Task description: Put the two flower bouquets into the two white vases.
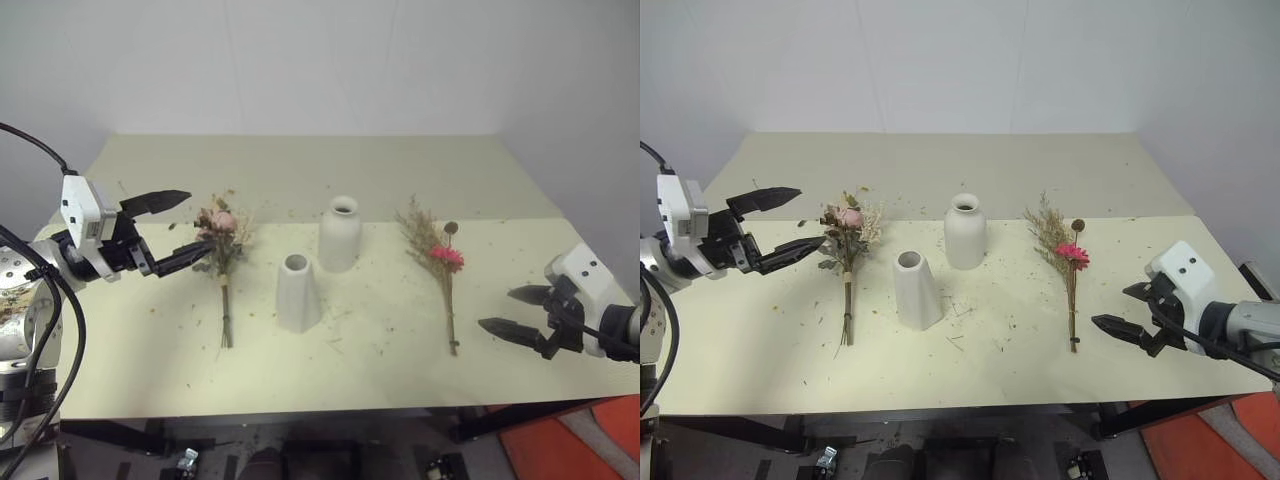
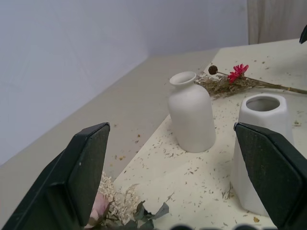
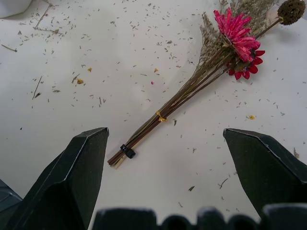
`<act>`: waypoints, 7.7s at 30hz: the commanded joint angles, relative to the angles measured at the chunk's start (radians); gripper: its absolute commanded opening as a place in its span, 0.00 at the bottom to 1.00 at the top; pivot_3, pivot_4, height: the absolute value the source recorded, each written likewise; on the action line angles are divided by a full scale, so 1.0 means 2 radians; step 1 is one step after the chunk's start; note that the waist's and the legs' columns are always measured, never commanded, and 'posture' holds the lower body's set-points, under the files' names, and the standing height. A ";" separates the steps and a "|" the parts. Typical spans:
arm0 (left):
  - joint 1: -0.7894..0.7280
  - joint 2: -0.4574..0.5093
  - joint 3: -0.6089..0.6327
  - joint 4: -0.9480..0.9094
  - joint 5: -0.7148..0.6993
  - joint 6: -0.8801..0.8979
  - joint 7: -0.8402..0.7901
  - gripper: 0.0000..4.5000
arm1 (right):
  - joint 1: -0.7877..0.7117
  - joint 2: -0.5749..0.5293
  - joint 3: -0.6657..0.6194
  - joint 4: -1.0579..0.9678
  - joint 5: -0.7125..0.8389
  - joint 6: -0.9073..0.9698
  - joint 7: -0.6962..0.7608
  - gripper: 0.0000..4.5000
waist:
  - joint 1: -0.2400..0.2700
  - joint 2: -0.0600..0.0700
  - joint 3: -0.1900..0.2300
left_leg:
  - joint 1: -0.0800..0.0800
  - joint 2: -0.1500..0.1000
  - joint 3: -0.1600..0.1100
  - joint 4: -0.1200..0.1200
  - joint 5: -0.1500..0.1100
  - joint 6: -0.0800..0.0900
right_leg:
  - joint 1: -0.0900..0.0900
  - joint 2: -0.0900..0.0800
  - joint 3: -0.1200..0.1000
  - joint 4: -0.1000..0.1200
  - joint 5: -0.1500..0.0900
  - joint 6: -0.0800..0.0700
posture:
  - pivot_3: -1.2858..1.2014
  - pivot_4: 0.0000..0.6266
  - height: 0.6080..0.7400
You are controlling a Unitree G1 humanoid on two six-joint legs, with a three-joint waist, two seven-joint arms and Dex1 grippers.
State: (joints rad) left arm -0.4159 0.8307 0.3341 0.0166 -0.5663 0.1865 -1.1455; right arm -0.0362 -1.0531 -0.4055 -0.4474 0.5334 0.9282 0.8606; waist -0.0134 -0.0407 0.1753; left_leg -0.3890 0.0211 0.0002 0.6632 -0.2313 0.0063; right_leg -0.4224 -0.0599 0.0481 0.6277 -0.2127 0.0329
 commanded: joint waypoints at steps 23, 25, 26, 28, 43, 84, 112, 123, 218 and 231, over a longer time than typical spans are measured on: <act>-0.051 -0.003 -0.080 -0.075 0.020 0.011 -0.006 1.00 | -0.236 0.065 0.111 0.092 0.004 0.160 -0.141 1.00 | -0.002 0.000 0.000 | 0.000 0.000 0.000 0.000 0.000 0.000 | 0.000 0.000 0.000 0.000 0.001 -0.001 | 0.52 0.24 1.00; -0.062 -0.013 -0.092 -0.078 0.021 0.008 -0.006 1.00 | -0.269 0.097 0.130 0.108 -0.007 0.184 -0.172 1.00 | -0.002 0.000 0.000 | -0.001 0.000 0.000 0.000 0.000 0.000 | -0.001 0.000 0.000 0.000 0.002 -0.003 | 0.52 0.24 1.00; -0.067 -0.018 -0.095 -0.077 0.020 0.008 -0.006 1.00 | -0.280 0.111 0.140 0.113 -0.013 0.191 -0.185 1.00 | -0.002 0.000 0.000 | -0.001 0.000 0.000 0.000 0.000 0.000 | -0.001 0.000 0.000 0.000 0.002 -0.003 | 0.52 0.24 1.00; -0.074 -0.024 -0.100 -0.075 0.022 0.009 -0.005 1.00 | -0.296 0.138 0.153 0.129 -0.028 0.202 -0.210 1.00 | -0.002 0.000 0.000 | -0.002 -0.001 0.000 0.000 0.000 0.000 | -0.002 0.000 0.000 0.000 0.002 -0.003 | 0.52 0.24 1.00; -0.072 -0.026 -0.108 -0.071 0.036 0.001 -0.015 1.00 | -0.332 0.220 0.188 0.232 -0.095 0.184 -0.266 0.65 | -0.003 0.000 0.000 | -0.002 -0.001 -0.001 0.000 0.000 0.000 | -0.002 0.000 0.000 0.000 0.002 -0.003 | 0.52 0.24 1.00; 0.033 -0.004 0.010 -0.074 -0.003 0.023 0.043 1.00 | -0.551 0.498 0.041 0.485 0.002 -0.497 -0.150 0.01 | -0.016 0.001 0.001 | -0.005 0.001 -0.001 -0.001 0.000 0.000 | -0.008 0.000 0.000 0.002 0.004 -0.005 | 0.52 0.24 1.00; 0.062 0.001 0.011 -0.120 -0.014 0.050 0.065 1.00 | -0.486 0.531 0.100 0.606 -0.080 -0.627 -0.093 0.01 | -0.018 0.001 0.001 | -0.005 0.001 -0.001 -0.001 0.000 0.000 | -0.008 0.000 -0.001 0.003 0.004 -0.005 | 0.52 0.24 1.00; 0.055 0.001 0.009 -0.107 -0.008 0.045 0.061 1.00 | -0.473 0.537 0.110 0.630 -0.102 -0.680 -0.094 0.01 | -0.018 0.001 0.001 | -0.005 0.001 -0.001 -0.001 0.000 0.000 | -0.008 0.000 -0.001 0.003 0.004 -0.005 | 0.52 0.24 1.00; -0.171 -0.183 0.164 -0.022 -0.187 0.229 0.055 0.03 | -0.063 0.038 0.005 -0.058 0.059 -0.164 0.059 1.00 | 0.001 0.000 0.001 | -0.001 -0.002 -0.002 0.000 0.000 -0.001 | 0.000 -0.001 -0.001 0.000 0.003 -0.003 | 0.52 0.24 1.00; -0.309 -0.192 0.052 0.251 -0.159 0.196 -0.073 0.03 | 0.041 0.067 -0.056 -0.147 0.072 -0.146 0.008 1.00 | -0.001 -0.001 0.001 | -0.002 -0.002 -0.003 0.002 0.000 0.000 | 0.000 -0.001 -0.001 0.000 0.002 -0.001 | 0.52 0.24 1.00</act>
State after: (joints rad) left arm -0.9925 0.4377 0.4437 0.5115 -0.8873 0.5983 -1.2654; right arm 0.0422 -0.9217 -0.4727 -0.7013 0.6534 0.6371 0.8969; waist -0.0158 -0.0418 0.1773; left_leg -0.3926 0.0169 -0.0053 0.6667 -0.2316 0.0057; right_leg -0.4222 -0.0616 0.0461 0.6271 -0.2077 0.0306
